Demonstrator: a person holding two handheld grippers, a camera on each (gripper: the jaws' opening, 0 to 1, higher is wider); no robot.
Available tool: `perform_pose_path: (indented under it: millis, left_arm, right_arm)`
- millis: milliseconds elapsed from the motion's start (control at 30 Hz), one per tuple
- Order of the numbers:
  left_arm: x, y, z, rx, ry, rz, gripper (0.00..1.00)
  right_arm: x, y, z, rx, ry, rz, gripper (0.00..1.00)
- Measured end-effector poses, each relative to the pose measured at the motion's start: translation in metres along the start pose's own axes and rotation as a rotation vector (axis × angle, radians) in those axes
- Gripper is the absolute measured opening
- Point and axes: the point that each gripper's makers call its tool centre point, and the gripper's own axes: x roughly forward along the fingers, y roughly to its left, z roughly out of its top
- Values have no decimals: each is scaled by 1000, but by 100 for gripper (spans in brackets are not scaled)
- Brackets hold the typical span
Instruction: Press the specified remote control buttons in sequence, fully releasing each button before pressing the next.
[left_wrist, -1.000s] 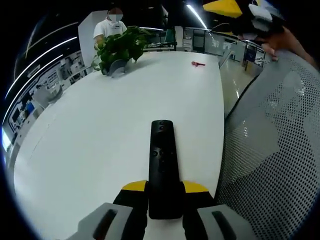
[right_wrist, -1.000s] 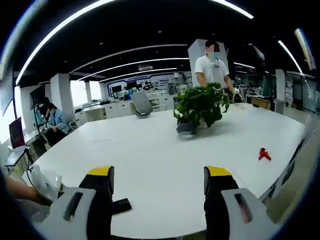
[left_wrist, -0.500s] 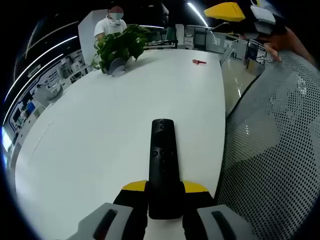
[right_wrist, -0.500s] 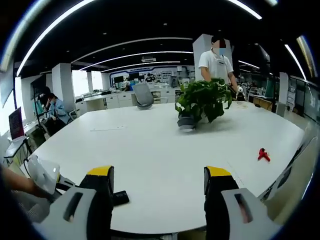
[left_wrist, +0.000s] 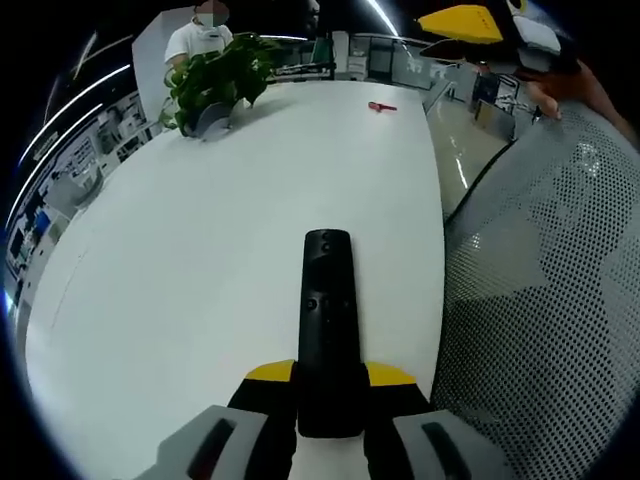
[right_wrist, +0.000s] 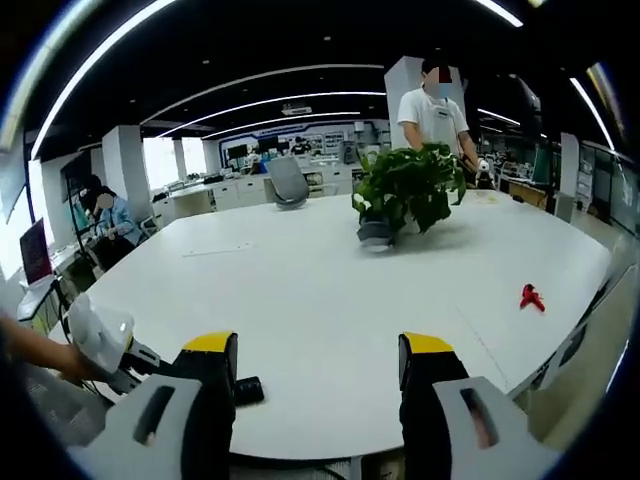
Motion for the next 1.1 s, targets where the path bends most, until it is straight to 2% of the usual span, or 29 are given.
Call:
perform_pose_path:
  millis: [167,300,567,800,1100]
  left_arm:
    - [-3,7,-3,72,41,-12,23]
    - [-3,21,-4,95,63,-1,23]
    - [-5,66,-4,91,94,49,23]
    - [-8,107,4,68,103,101,23]
    - [-9,145,10,97,134,136,23]
  right_arm:
    - [0,-4,-3,11,13,-19,68]
    - [1,-4,-3,18,18,-15,67]
    - [3,-2,-9,-4,54,-6,64]
    - [5,2,-13,-19,84,10,60]
    - [7,2,-19,-28,113,14,56]
